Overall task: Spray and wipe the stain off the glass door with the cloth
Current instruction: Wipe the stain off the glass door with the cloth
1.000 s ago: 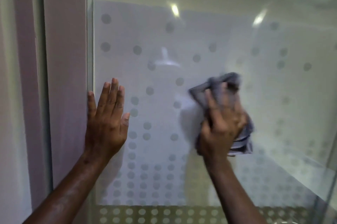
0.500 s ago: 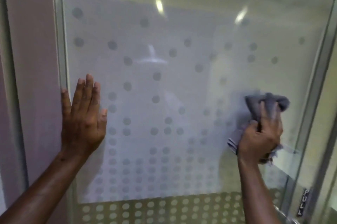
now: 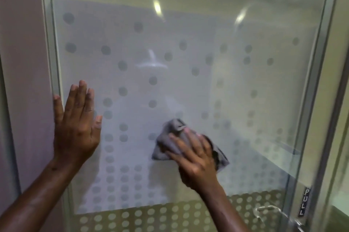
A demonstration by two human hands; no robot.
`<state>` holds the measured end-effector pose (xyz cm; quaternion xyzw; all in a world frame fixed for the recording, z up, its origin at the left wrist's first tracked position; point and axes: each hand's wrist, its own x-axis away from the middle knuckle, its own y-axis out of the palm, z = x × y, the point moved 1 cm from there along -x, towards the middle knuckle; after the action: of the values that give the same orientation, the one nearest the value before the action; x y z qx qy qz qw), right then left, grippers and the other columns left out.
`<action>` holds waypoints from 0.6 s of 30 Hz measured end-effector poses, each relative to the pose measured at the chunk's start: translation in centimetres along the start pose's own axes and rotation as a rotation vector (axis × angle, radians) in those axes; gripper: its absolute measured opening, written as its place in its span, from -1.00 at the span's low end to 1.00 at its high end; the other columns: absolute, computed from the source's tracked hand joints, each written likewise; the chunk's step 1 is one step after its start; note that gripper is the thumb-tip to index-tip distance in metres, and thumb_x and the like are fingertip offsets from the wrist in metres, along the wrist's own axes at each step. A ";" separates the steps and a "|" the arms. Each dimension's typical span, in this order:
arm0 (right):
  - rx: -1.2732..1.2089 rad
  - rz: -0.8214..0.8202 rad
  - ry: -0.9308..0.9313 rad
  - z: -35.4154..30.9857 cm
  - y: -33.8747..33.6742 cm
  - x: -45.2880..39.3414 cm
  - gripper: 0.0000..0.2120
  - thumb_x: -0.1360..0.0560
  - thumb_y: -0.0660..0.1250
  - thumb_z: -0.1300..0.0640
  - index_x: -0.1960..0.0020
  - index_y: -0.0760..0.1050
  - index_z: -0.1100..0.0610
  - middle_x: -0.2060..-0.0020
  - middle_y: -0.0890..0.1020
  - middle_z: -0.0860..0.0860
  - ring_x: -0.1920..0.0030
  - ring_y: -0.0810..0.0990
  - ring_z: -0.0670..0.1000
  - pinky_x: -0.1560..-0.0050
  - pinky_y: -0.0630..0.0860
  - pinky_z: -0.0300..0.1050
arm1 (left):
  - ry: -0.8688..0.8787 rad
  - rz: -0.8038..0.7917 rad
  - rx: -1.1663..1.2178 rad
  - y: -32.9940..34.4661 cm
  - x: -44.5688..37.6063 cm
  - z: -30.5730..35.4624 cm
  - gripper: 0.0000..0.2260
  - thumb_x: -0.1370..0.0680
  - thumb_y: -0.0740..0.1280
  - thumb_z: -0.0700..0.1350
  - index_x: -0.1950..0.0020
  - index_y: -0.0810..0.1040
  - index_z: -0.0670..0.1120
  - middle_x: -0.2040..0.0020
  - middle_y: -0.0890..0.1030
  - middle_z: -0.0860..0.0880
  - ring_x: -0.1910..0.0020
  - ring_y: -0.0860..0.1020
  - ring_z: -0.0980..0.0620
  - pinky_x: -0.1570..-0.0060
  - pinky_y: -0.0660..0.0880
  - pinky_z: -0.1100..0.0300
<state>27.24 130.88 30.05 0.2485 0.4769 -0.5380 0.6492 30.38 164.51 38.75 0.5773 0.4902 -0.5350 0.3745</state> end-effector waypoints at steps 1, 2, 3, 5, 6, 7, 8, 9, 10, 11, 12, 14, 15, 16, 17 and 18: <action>0.039 0.037 0.139 1.6 -0.7 1.1 -0.44 -0.42 0.33 0.35 -0.37 0.60 0.01 -0.57 0.41 0.02 -0.58 0.34 0.26 -0.45 0.35 0.34 | -0.002 -0.001 0.001 0.1 0.0 0.0 -0.44 -0.70 0.05 -0.03 -0.67 0.07 -0.21 -0.70 0.05 -0.16 -0.70 0.02 -0.13 -0.64 -0.07 -0.30; 0.093 0.089 0.330 3.4 -1.5 1.8 -0.39 -0.37 0.35 0.35 -0.39 0.59 0.05 -0.56 0.42 0.07 -0.57 0.36 0.29 -0.43 0.35 0.38 | -0.005 0.000 0.002 0.2 0.1 -0.1 -0.44 -0.70 0.04 -0.03 -0.68 0.05 -0.20 -0.71 0.03 -0.14 -0.70 0.02 -0.12 -0.64 -0.08 -0.29; 0.148 0.148 0.554 5.2 -2.4 2.2 -0.36 -0.35 0.37 0.34 -0.43 0.56 0.08 -0.55 0.42 0.11 -0.56 0.36 0.31 -0.43 0.34 0.39 | -0.006 0.004 0.003 0.2 0.1 0.0 -0.43 -0.70 0.04 -0.02 -0.68 0.04 -0.19 -0.71 0.02 -0.12 -0.70 0.02 -0.12 -0.64 -0.09 -0.28; 0.186 0.271 0.933 8.8 -4.1 1.8 -0.43 -0.51 0.37 0.28 -0.51 0.45 0.11 -0.56 0.37 0.18 -0.57 0.33 0.33 -0.50 0.28 0.39 | -0.004 0.011 -0.001 0.2 0.1 0.1 -0.43 -0.70 0.04 -0.03 -0.68 0.03 -0.19 -0.72 0.00 -0.11 -0.70 0.02 -0.12 -0.65 -0.11 -0.26; 0.167 0.307 1.031 10.5 -4.8 1.2 -0.49 -0.59 0.35 0.22 -0.54 0.41 0.12 -0.58 0.34 0.20 -0.59 0.29 0.33 -0.54 0.23 0.37 | -0.005 0.010 -0.001 0.2 0.1 0.1 -0.43 -0.70 0.04 -0.03 -0.68 0.03 -0.19 -0.72 0.00 -0.11 -0.70 0.02 -0.12 -0.65 -0.11 -0.26; 0.133 0.325 1.064 12.1 -5.4 0.2 -0.51 -0.64 0.33 0.17 -0.55 0.39 0.13 -0.60 0.31 0.20 -0.61 0.24 0.33 -0.57 0.19 0.35 | -0.006 0.007 -0.002 0.3 0.1 0.1 -0.43 -0.70 0.03 -0.02 -0.68 0.03 -0.19 -0.72 0.00 -0.11 -0.70 0.02 -0.12 -0.65 -0.12 -0.25; 0.097 0.331 1.054 13.6 -6.0 -0.9 -0.52 -0.66 0.31 0.13 -0.56 0.37 0.13 -0.61 0.29 0.19 -0.63 0.20 0.31 -0.59 0.17 0.32 | -0.008 0.003 -0.004 0.3 0.1 0.1 -0.43 -0.70 0.03 -0.02 -0.68 0.04 -0.19 -0.72 0.00 -0.11 -0.70 0.02 -0.13 -0.65 -0.11 -0.26; 0.069 0.335 1.026 14.8 -6.4 -2.4 -0.53 -0.68 0.28 0.11 -0.57 0.37 0.12 -0.62 0.28 0.18 -0.64 0.18 0.30 -0.60 0.15 0.30 | -0.011 0.000 -0.008 0.4 0.1 0.1 -0.43 -0.70 0.02 -0.02 -0.68 0.04 -0.19 -0.72 0.00 -0.12 -0.70 0.02 -0.13 -0.64 -0.10 -0.27; 0.048 0.346 1.000 15.9 -6.7 -4.1 -0.54 -0.68 0.26 0.10 -0.57 0.38 0.10 -0.62 0.28 0.17 -0.64 0.16 0.29 -0.60 0.16 0.28 | -0.016 -0.004 -0.013 0.4 0.1 0.0 -0.43 -0.70 0.01 -0.01 -0.68 0.04 -0.19 -0.72 0.01 -0.12 -0.70 0.03 -0.13 -0.64 -0.09 -0.29; 0.034 0.367 0.986 16.9 -7.0 -5.9 -0.55 -0.69 0.25 0.09 -0.56 0.39 0.09 -0.62 0.27 0.15 -0.65 0.16 0.28 -0.60 0.17 0.25 | -0.021 -0.009 -0.014 0.5 0.1 0.0 -0.43 -0.70 0.01 -0.01 -0.68 0.04 -0.19 -0.72 0.01 -0.12 -0.70 0.03 -0.13 -0.64 -0.08 -0.30; 0.021 0.399 0.980 17.8 -7.3 -7.8 -0.56 -0.69 0.24 0.08 -0.56 0.40 0.07 -0.63 0.27 0.14 -0.65 0.16 0.27 -0.60 0.17 0.23 | -0.025 -0.011 -0.014 0.6 0.1 0.0 -0.43 -0.70 0.01 0.00 -0.68 0.04 -0.19 -0.72 0.01 -0.12 -0.70 0.03 -0.13 -0.64 -0.08 -0.30; 0.000 0.452 0.974 19.1 -7.8 -11.5 -0.56 -0.68 0.22 0.06 -0.55 0.42 0.06 -0.63 0.28 0.11 -0.65 0.16 0.24 -0.60 0.19 0.20 | -0.031 -0.013 -0.013 0.6 0.1 0.1 -0.43 -0.70 -0.01 0.01 -0.68 0.05 -0.19 -0.72 0.03 -0.13 -0.70 0.03 -0.13 -0.64 -0.07 -0.30; -0.006 0.465 0.969 19.5 -8.0 -13.1 -0.55 -0.67 0.21 0.04 -0.55 0.42 0.05 -0.62 0.29 0.10 -0.65 0.17 0.23 -0.60 0.20 0.18 | -0.033 -0.015 -0.015 0.6 0.1 0.2 -0.43 -0.70 -0.02 0.01 -0.68 0.05 -0.19 -0.71 0.03 -0.13 -0.70 0.03 -0.12 -0.64 -0.06 -0.30; -0.012 0.471 0.962 19.6 -8.1 -14.7 -0.54 -0.67 0.20 0.02 -0.55 0.42 0.04 -0.62 0.30 0.09 -0.65 0.18 0.22 -0.60 0.21 0.17 | -0.035 -0.016 -0.019 0.6 0.1 0.2 -0.43 -0.70 -0.03 0.02 -0.68 0.06 -0.19 -0.71 0.04 -0.13 -0.70 0.03 -0.12 -0.63 -0.06 -0.31; -0.014 0.469 0.954 19.7 -8.1 -16.3 -0.54 -0.67 0.19 0.00 -0.55 0.42 0.03 -0.62 0.30 0.08 -0.65 0.19 0.21 -0.59 0.22 0.15 | -0.035 -0.019 -0.023 0.5 0.1 0.2 -0.43 -0.70 -0.03 0.02 -0.68 0.06 -0.20 -0.71 0.04 -0.14 -0.70 0.03 -0.12 -0.63 -0.05 -0.31; -0.008 0.459 0.942 19.6 -8.2 -17.8 -0.53 -0.66 0.18 -0.01 -0.56 0.41 0.01 -0.62 0.30 0.07 -0.65 0.20 0.20 -0.59 0.22 0.13 | -0.034 -0.022 -0.027 0.5 0.1 0.3 -0.44 -0.70 -0.03 0.01 -0.67 0.07 -0.21 -0.71 0.05 -0.15 -0.70 0.03 -0.13 -0.63 -0.04 -0.33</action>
<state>27.08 120.31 55.63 0.5589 0.6525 -0.2098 0.4666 30.74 164.13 38.60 0.5576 0.4971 -0.5422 0.3847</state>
